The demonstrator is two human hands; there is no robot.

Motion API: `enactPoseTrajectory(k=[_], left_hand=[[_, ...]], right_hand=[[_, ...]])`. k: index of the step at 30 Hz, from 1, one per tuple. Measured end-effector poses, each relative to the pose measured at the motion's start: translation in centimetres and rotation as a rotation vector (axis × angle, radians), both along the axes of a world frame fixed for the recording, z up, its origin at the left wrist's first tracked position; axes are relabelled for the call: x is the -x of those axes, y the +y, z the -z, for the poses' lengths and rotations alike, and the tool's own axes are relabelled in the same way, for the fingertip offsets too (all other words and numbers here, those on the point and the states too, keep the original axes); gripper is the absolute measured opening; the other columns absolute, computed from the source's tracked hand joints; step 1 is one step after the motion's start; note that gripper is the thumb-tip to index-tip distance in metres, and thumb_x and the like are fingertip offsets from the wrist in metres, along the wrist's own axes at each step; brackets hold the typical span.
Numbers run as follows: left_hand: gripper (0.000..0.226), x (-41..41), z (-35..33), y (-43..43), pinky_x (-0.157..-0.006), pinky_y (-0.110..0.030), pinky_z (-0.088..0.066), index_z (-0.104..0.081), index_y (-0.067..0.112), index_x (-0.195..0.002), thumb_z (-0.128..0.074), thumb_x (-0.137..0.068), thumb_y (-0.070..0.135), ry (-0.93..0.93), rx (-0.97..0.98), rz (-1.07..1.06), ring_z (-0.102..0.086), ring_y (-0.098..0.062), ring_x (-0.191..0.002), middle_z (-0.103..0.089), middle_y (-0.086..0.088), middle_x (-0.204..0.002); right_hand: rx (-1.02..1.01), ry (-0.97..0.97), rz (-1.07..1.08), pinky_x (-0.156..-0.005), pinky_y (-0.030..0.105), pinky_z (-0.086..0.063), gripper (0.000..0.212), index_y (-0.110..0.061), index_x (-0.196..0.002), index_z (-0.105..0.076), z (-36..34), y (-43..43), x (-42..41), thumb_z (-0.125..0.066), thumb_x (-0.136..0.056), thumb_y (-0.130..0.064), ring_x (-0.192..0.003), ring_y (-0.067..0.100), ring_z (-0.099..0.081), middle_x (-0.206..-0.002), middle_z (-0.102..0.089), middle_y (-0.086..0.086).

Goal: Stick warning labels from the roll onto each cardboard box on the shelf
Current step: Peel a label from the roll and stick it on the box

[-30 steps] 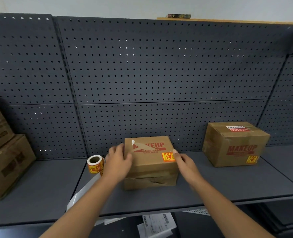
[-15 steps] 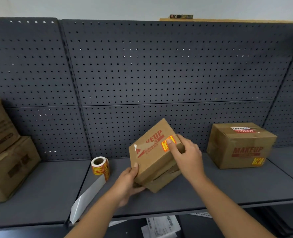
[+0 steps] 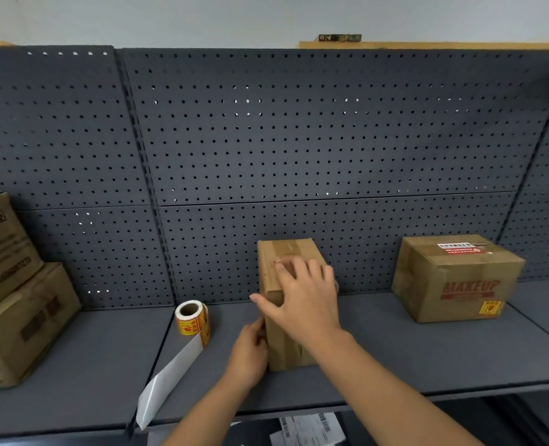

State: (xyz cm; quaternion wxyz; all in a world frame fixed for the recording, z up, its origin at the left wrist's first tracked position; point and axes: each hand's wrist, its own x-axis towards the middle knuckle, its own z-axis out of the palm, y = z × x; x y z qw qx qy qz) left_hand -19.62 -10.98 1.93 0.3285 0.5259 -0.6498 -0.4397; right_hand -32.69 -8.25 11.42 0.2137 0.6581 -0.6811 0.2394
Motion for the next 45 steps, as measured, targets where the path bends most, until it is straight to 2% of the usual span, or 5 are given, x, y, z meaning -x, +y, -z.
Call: enactPoseTrajectory(k=[11,19,28,38,45], left_hand=[[0.046,-0.3,-3.3,0.0,-0.112,-0.033,-0.043,-0.049,0.019,-0.148,-0.043,-0.106,0.002,0.233,0.007,-0.152,-0.052,-0.015,-0.133,-0.056,-0.004,-0.148],[0.091,3.7,-10.2,0.8,-0.124,-0.046,-0.025,-0.013,0.025,-0.166,-0.033,-0.095,0.078,0.217,-0.088,-0.114,-0.027,-0.026,-0.155,-0.024,-0.004,-0.170],[0.053,3.3,-9.5,-0.4,-0.100,-0.036,-0.046,-0.059,0.027,-0.132,-0.036,-0.104,0.065,0.291,-0.138,-0.066,-0.060,-0.016,-0.119,-0.066,0.003,-0.130],[0.027,1.5,-3.1,0.2,-0.079,-0.043,-0.063,-0.062,0.018,-0.118,-0.043,-0.111,0.036,0.544,-0.448,-0.273,-0.069,-0.028,-0.104,-0.071,-0.010,-0.114],[0.033,0.1,0.4,1.3,-0.065,-0.018,-0.049,-0.071,0.016,-0.112,-0.041,-0.107,0.003,0.271,-0.173,-0.296,-0.067,-0.011,-0.095,-0.073,-0.001,-0.105]], right_hand=[[0.204,-0.210,-0.084,-0.118,0.047,-0.026,0.060,-0.022,-0.132,-0.065,-0.7,1.6,2.6,-0.037,-0.102,-0.066,-0.129,0.023,-0.046,-0.130,-0.061,-0.005],[-0.049,-1.044,-0.248,-0.115,0.039,-0.042,0.087,-0.024,-0.154,-0.041,2.4,1.4,7.2,-0.043,-0.088,-0.082,-0.137,0.007,-0.046,-0.147,-0.049,-0.010],[-0.268,-1.178,-0.508,-0.106,0.018,-0.048,0.059,-0.033,-0.151,-0.038,6.4,3.5,7.6,-0.066,-0.099,-0.032,-0.127,-0.007,-0.058,-0.132,-0.064,-0.028],[-0.298,-0.265,-0.284,-0.123,0.036,-0.020,0.073,-0.042,-0.160,-0.030,3.5,1.6,8.8,-0.057,-0.095,-0.063,-0.153,0.016,-0.023,-0.168,-0.029,-0.009],[-0.345,0.016,-0.266,-0.111,0.048,-0.043,0.074,-0.032,-0.148,-0.054,6.2,1.0,5.6,-0.079,-0.082,-0.051,-0.138,0.033,-0.054,-0.153,-0.055,0.004]])
